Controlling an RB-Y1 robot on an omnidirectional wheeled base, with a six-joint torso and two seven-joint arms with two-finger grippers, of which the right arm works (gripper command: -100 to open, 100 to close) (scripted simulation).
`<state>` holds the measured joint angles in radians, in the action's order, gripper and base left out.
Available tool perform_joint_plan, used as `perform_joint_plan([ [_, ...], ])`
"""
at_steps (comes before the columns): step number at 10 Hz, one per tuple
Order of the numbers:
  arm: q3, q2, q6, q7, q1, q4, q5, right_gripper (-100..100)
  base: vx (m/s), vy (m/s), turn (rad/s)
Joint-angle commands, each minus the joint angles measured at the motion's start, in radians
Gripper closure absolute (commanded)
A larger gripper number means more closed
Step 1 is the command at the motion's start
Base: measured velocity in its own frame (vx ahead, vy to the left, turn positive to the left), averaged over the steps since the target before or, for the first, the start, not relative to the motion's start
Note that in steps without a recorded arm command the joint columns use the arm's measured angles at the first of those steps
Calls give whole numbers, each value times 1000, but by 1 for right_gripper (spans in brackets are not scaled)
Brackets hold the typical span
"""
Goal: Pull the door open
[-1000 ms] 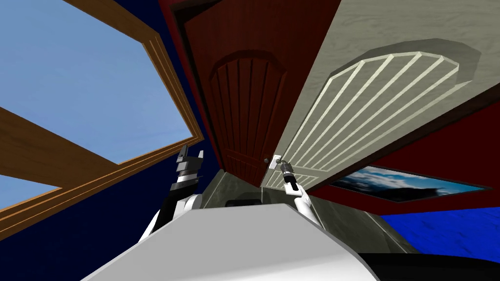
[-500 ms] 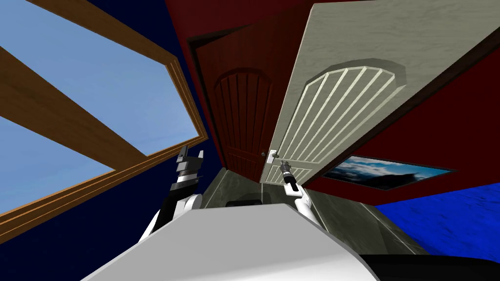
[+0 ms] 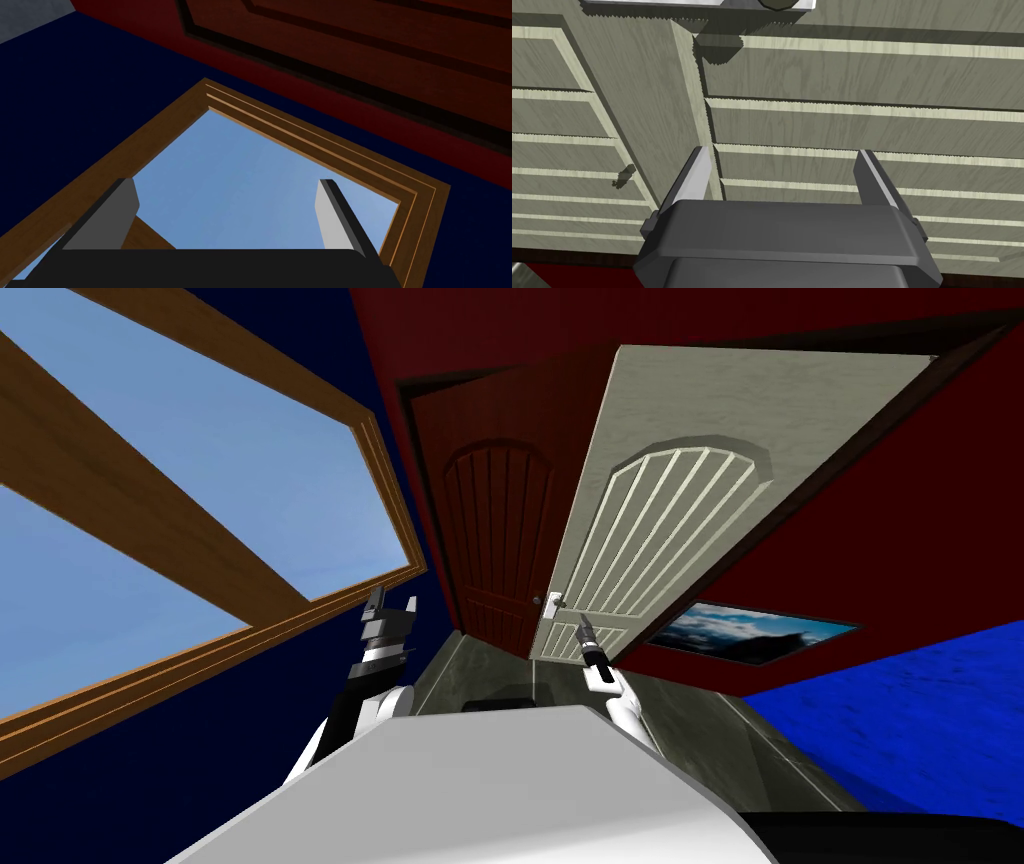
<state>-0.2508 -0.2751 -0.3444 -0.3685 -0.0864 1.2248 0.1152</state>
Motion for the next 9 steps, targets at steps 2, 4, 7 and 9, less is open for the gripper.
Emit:
perform_joint_plan([
  [2, -32, -23, 0, 5, 3, -31, -7, -100, 134, -147, -61],
  [4, -27, -15, -1, 9, 16, -33, -6, -100, 191, -43, 56],
  [7, 3, 8, -7, 11, 43, -26, -2, -100, 193, 103, 132],
  [9, 6, 7, 2, 8, 35, -7, -2, -100, 90, 122, 54],
])
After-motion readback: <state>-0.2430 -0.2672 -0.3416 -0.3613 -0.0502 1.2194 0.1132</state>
